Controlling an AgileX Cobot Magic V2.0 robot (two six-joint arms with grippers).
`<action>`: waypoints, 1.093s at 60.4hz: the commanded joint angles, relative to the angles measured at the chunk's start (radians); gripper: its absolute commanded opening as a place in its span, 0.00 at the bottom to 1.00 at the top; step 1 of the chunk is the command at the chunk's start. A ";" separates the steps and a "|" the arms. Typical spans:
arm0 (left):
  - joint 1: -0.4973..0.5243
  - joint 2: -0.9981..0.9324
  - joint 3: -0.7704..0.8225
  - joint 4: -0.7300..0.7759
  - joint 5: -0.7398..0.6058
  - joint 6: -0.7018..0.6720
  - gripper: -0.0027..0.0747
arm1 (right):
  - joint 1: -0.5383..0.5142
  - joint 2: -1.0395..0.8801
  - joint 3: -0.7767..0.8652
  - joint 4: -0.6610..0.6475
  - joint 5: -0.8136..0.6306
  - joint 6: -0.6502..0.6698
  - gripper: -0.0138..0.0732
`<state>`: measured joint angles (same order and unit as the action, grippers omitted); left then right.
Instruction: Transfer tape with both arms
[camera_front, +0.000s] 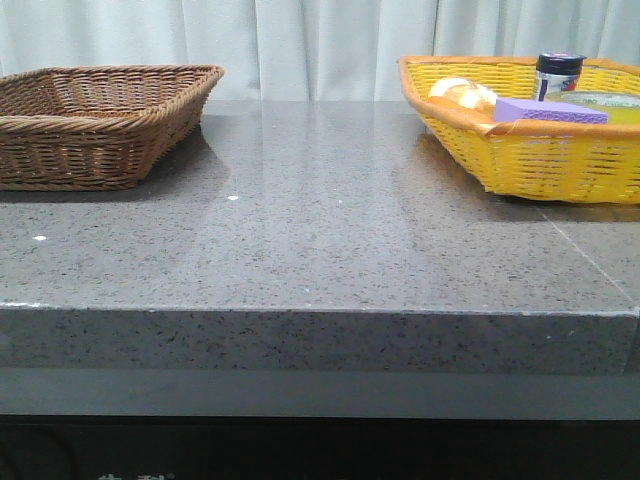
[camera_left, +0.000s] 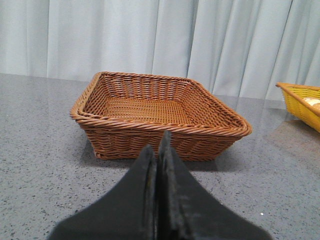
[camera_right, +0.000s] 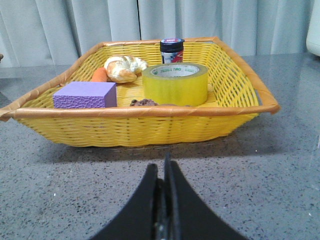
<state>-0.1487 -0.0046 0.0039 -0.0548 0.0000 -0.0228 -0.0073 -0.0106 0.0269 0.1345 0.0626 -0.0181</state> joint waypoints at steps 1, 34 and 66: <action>-0.005 -0.018 0.006 -0.010 -0.082 -0.001 0.01 | -0.005 -0.022 -0.006 -0.002 -0.084 -0.006 0.08; -0.005 -0.018 0.006 -0.010 -0.082 -0.001 0.01 | -0.005 -0.022 -0.006 -0.002 -0.084 -0.006 0.08; -0.005 -0.005 -0.143 -0.010 -0.069 -0.001 0.01 | -0.005 -0.021 -0.131 -0.015 -0.100 -0.006 0.08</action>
<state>-0.1487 -0.0046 -0.0481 -0.0548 0.0000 -0.0228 -0.0073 -0.0106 -0.0164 0.1345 0.0193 -0.0181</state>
